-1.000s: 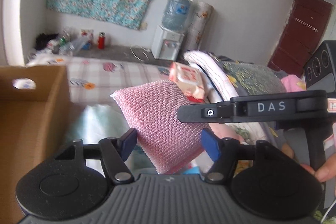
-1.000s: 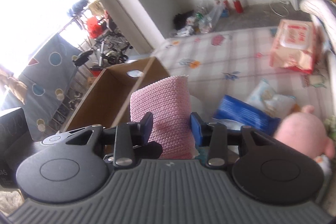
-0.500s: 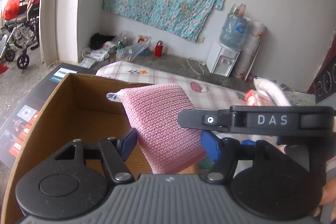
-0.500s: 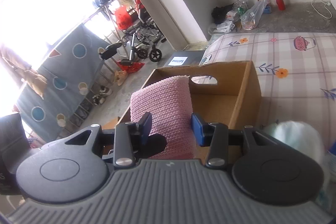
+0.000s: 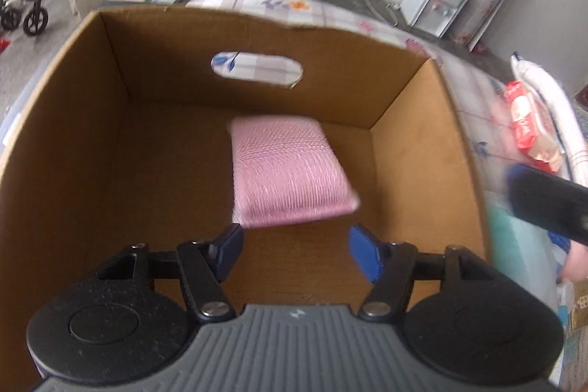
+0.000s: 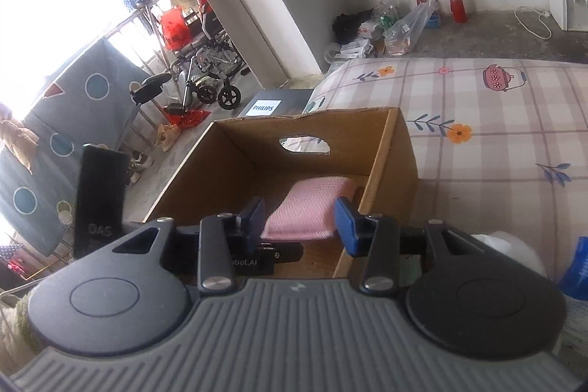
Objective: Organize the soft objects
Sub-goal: 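Carry the pink sponge with the left gripper into the cardboard box, then open the left gripper to release the sponge and withdraw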
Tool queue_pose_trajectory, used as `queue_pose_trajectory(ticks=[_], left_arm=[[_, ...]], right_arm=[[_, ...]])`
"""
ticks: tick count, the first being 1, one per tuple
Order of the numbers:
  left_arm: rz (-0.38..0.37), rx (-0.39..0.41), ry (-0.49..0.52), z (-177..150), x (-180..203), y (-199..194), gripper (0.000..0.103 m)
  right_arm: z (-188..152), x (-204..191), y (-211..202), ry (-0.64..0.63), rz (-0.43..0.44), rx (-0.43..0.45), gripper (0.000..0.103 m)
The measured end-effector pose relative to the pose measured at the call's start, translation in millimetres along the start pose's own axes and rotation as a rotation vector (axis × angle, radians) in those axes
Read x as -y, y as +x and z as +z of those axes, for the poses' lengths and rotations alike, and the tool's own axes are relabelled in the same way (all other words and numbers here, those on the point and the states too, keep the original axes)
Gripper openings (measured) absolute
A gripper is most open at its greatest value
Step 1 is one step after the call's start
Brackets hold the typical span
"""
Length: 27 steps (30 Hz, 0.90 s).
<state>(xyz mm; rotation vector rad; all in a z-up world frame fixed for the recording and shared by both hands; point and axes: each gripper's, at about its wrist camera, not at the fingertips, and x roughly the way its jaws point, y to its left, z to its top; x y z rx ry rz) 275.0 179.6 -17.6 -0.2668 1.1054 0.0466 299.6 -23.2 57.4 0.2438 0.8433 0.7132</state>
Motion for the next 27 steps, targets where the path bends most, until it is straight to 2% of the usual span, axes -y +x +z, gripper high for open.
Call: queue_pose_trajectory(ticks=[8,11,13,16,17,20,27], left_arm=[[0.070,-0.010,-0.029,14.7,-8.9,8.9,0.060],[0.111,-0.041,-0.046,24.8,-9.0,21.1,0.052],[0.112,-0.065,-0.068,30.7,-9.2,32.0,0.045],[0.071,-0.071,-0.072,40.5,-7.1,40.2,0.041],[0.066,-0.071,-0.062,43.7,-4.2,41.4,0.037],[0.070,-0.078,0.008,50.2,8.3,46.7,0.037],[0.048,-0.043,0.248,44.3,36.3,48.9,0.036]], right_arm=[[-10.9,25.3,-39.0,0.023,0.018,0.039,0.042],[-16.2,32.8,-43.6,0.039,0.025,0.037,0.042],[-19.0,37.5,-46.6,0.050,0.033,0.035,0.042],[-23.9,42.0,-50.6,0.065,0.034,0.035,0.042],[-25.6,43.3,-50.9,0.072,0.030,0.035,0.042],[-29.8,50.2,-54.7,0.087,0.022,0.035,0.042],[-38.6,60.6,-61.2,0.118,0.005,0.031,0.043]])
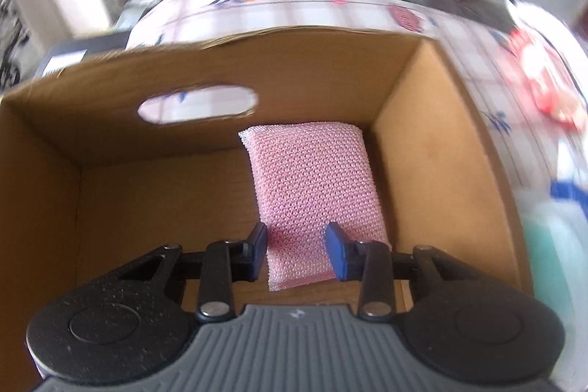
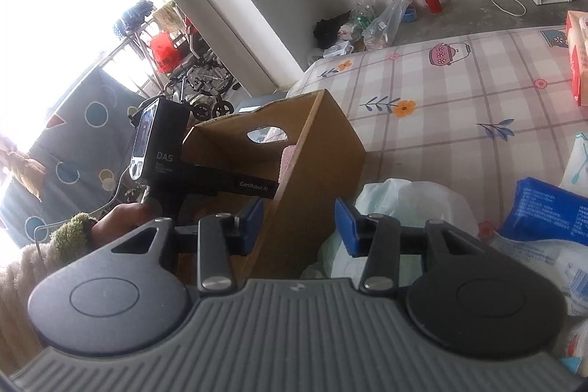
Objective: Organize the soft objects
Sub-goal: 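Open the left gripper to release the sponge and withdraw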
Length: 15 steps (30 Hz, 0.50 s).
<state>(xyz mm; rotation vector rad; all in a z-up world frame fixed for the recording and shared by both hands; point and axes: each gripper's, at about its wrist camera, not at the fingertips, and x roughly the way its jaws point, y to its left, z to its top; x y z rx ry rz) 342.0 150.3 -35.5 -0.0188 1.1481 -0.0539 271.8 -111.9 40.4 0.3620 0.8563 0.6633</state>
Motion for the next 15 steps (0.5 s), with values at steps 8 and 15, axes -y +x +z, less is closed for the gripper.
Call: queue_pose_trajectory(ticks=[8,15], left_arm=[[0.000,0.019,-0.042,0.2,5.3,-2.7,0.062],[0.028,0.092,-0.118,-11.6,-2.9,-42.2,0.090]], right_arm=[[-11.4,6.7,-11.0,0.031,-0.027,0.008,0.045],[-27.9,15.8,-40.5,0.045,-0.088,0.079,0.050]])
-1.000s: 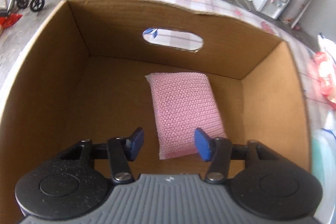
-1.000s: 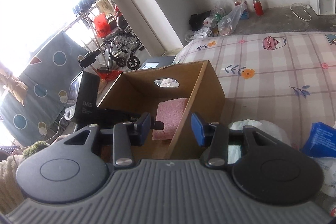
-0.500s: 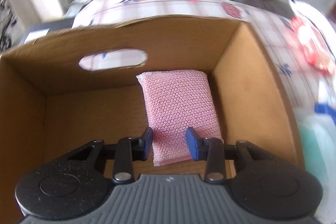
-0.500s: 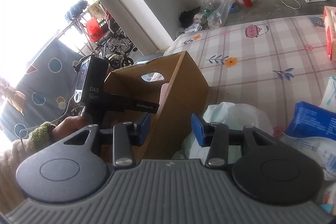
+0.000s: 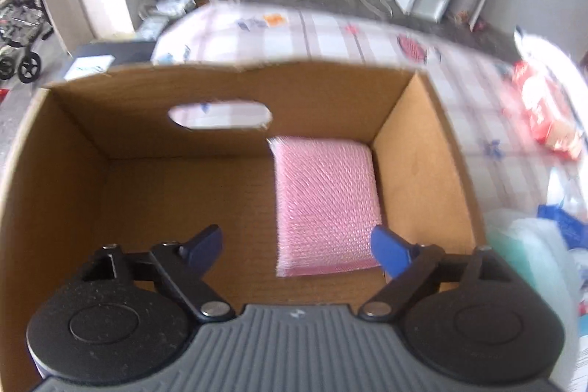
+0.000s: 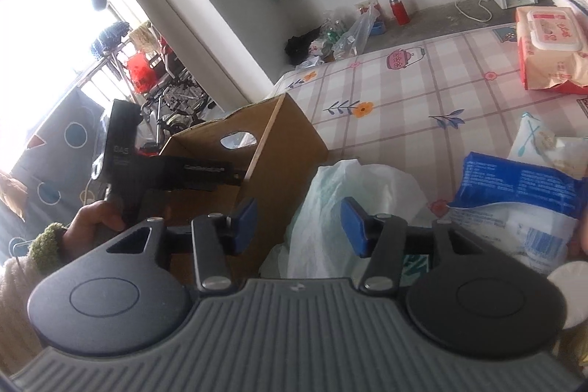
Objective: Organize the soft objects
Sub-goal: 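Open the left gripper to release the sponge and withdraw, then grasp the blue-and-white bandage box with the left gripper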
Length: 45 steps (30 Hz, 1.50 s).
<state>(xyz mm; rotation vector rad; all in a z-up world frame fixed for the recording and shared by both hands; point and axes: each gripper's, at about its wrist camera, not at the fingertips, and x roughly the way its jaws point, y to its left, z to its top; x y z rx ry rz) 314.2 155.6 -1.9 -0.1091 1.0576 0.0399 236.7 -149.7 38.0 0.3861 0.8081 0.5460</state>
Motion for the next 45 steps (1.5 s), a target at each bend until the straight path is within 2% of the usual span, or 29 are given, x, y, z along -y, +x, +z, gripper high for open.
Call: queue_pose_trajectory(ticks=[7,11,14,19,25,32,34,38,41,45], left_arm=[[0.013,0.210,-0.053,-21.2,-17.8,-76.6,0.091],[-0.064,0.345,-0.051,-50.9,-12.1,-125.8,0.093],[-0.122,0.418,-0.036,-77.9,6.8,-154.9,0.095],[-0.180,0.454,0.045,-119.2,58.0,-178.9,0.095],[-0.304,0.424,0.118,-156.8,119.4,-176.6,0.095],[-0.364,0.368,0.228,-195.5,181.9,-151.6,0.091],[-0.367,0.352,0.269,-206.6,196.8,-144.1,0.081],[-0.395,0.327,0.339,-229.7,220.0,-131.5,0.070],[-0.425,0.288,0.341,-241.6,228.1,-115.6,0.061],[-0.453,0.207,0.325,-253.1,234.2,-87.9,0.040]], right_arm=[[-15.7,12.1,-34.0,0.056,-0.025,0.079,0.051],[-31.7,19.8,-59.7,0.089,-0.031,0.126,0.052],[-43.0,26.1,-76.0,0.109,-0.035,0.144,0.052],[-64.0,39.5,-100.4,0.139,-0.049,0.170,0.052],[-87.6,55.6,-130.5,0.165,-0.080,0.187,0.052],[-109.9,73.8,-160.0,0.139,-0.191,0.188,0.052],[-115.3,80.1,-163.4,0.138,-0.212,0.178,0.052],[-126.3,88.8,-160.7,0.134,-0.242,0.138,0.052],[-132.9,92.2,-151.5,0.129,-0.254,0.107,0.051],[-136.5,94.6,-135.9,0.122,-0.271,0.068,0.047]])
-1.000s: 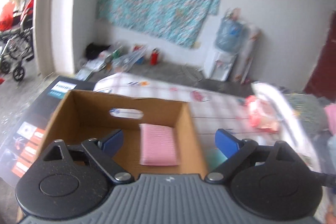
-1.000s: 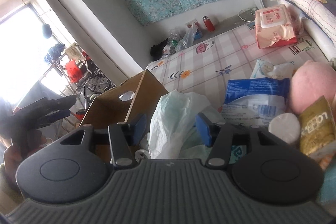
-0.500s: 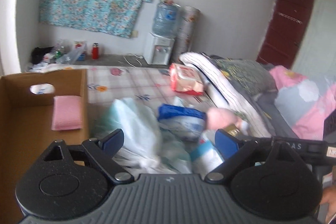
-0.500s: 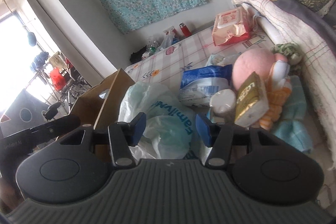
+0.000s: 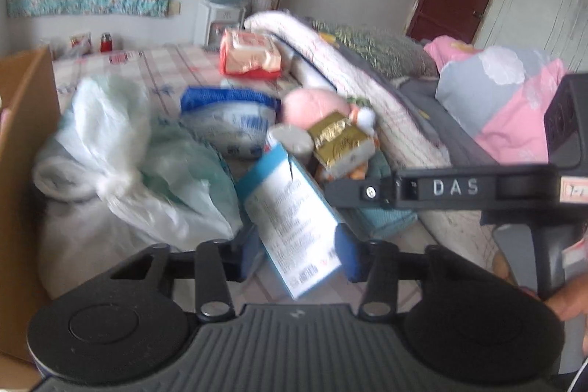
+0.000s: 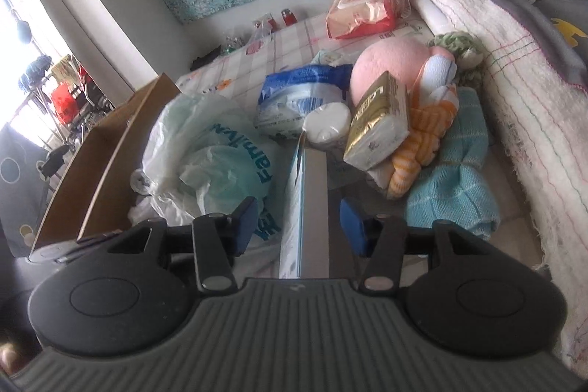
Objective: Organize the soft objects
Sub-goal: 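Grasp the blue-and-white bandage box with the left gripper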
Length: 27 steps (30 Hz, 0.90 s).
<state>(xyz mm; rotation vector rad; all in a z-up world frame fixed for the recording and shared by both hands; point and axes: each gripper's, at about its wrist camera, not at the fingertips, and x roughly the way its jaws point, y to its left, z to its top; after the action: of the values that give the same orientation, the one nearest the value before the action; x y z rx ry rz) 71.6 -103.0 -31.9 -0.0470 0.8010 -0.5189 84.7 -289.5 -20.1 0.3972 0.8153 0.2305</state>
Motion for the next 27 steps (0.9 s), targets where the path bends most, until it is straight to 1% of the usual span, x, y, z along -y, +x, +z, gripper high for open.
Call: queue_pose_trajectory(ticks=[1,2,6,8,10,11,12,13,15,18,22,24,27], left_arm=[[-0.004,-0.014,-0.007,-4.1,-0.9,6.0,0.037],[-0.009,-0.024,-0.015,-7.7,-2.0,10.5,0.037],[-0.045,-0.056,-0.053,-16.7,-7.6,23.4,0.039],[-0.064,-0.073,-0.065,-18.1,-9.8,28.7,0.046],[-0.088,-0.086,-0.080,-17.9,-12.3,32.4,0.061],[-0.101,-0.092,-0.083,-16.4,-12.4,35.0,0.064],[-0.113,-0.100,-0.083,-15.6,-12.5,37.0,0.070],[-0.119,-0.109,-0.079,-14.7,-11.9,39.8,0.074],[-0.109,-0.125,-0.064,-13.0,-8.8,46.6,0.078],[-0.089,-0.152,-0.053,-11.1,-5.3,57.4,0.080],[-0.087,-0.182,-0.090,-8.7,-5.1,69.8,0.082],[-0.089,-0.179,-0.110,-6.4,-5.4,73.8,0.084],[-0.090,-0.174,-0.128,-3.9,-6.1,76.7,0.083]], right_arm=[[-0.9,-0.3,4.0,-0.003,-0.001,-0.010,0.046],[-1.7,-0.4,8.2,-0.006,-0.003,-0.020,0.045],[-2.6,3.9,22.4,0.004,-0.001,-0.058,0.038],[-2.4,6.6,26.8,0.013,0.003,-0.071,0.035],[-1.8,9.2,30.0,0.021,0.004,-0.080,0.029],[-1.6,10.9,30.7,0.027,0.008,-0.084,0.028],[-1.2,13.0,31.8,0.035,0.013,-0.091,0.025],[-1.1,15.6,33.1,0.046,0.018,-0.097,0.024],[-0.9,20.6,35.0,0.076,0.039,-0.112,0.023],[-0.9,26.4,36.5,0.110,0.068,-0.129,0.023],[-0.5,29.1,37.9,0.130,0.088,-0.146,0.022],[-1.2,30.3,39.2,0.134,0.097,-0.159,0.022],[-1.0,29.9,41.4,0.129,0.100,-0.168,0.022]])
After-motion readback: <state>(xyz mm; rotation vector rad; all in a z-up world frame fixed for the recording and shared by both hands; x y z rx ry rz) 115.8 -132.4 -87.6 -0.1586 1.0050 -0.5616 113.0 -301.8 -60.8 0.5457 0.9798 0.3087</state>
